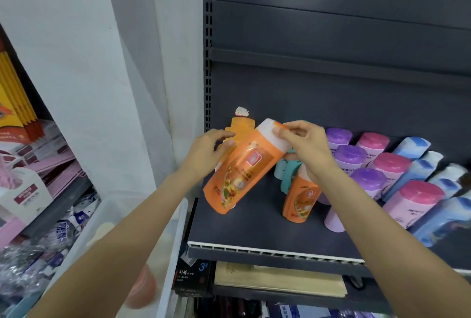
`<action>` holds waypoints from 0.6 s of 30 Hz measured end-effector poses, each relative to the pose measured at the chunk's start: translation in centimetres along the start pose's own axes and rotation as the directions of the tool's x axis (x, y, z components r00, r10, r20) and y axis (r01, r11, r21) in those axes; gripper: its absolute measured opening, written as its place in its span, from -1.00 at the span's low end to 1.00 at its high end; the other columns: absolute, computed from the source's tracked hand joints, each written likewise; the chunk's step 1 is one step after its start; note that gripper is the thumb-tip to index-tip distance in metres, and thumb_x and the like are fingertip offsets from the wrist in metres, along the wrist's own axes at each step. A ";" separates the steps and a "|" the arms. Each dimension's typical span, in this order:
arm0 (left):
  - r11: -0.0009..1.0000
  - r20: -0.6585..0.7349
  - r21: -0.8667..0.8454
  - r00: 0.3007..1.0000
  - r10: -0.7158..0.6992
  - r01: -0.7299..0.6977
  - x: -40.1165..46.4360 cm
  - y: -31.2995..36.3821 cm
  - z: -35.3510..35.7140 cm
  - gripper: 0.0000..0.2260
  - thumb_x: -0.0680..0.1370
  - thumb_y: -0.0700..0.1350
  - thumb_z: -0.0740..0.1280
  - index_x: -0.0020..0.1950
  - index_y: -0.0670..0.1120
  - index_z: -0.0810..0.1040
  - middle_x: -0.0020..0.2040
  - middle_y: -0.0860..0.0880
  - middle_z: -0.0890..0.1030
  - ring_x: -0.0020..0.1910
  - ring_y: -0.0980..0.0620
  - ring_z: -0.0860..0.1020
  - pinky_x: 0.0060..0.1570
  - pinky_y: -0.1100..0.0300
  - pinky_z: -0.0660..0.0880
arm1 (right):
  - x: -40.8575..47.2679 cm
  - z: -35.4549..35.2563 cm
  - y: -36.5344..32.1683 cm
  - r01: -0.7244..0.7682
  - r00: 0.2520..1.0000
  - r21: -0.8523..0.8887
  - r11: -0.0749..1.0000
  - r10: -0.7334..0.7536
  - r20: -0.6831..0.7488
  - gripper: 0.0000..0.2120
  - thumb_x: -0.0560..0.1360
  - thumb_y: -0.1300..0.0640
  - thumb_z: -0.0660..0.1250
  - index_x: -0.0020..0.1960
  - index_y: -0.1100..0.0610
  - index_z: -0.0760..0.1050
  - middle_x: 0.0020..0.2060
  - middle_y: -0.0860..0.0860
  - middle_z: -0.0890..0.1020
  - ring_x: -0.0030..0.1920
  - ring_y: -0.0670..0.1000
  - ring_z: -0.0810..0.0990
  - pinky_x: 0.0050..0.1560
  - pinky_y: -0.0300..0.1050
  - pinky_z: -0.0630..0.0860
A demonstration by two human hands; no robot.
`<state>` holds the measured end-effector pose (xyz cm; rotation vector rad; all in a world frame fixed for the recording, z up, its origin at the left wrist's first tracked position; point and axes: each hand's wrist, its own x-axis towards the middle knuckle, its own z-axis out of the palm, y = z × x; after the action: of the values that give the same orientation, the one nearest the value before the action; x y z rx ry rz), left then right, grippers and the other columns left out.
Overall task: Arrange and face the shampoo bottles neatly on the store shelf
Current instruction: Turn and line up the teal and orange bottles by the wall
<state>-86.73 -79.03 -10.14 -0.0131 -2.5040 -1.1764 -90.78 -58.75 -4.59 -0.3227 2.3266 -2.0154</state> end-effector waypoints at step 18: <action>0.845 -0.074 0.534 0.996 0.039 0.007 -1.4 5.3 -3.4 -0.44 0.32 0.20 0.48 0.23 0.08 0.40 0.12 0.09 0.56 0.05 0.03 0.54 -0.07 0.16 0.41 | -0.4 -0.9 -2.3 -0.159 0.987 0.080 0.984 0.161 -0.012 -0.50 0.41 -0.23 0.36 0.13 0.14 0.46 0.08 0.08 0.48 0.00 0.08 0.63 -0.17 -0.07 0.65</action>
<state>-83.49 -77.86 -4.67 0.1582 -2.6597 -0.4211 -90.24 -58.12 -2.27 -0.1100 2.1971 -2.0335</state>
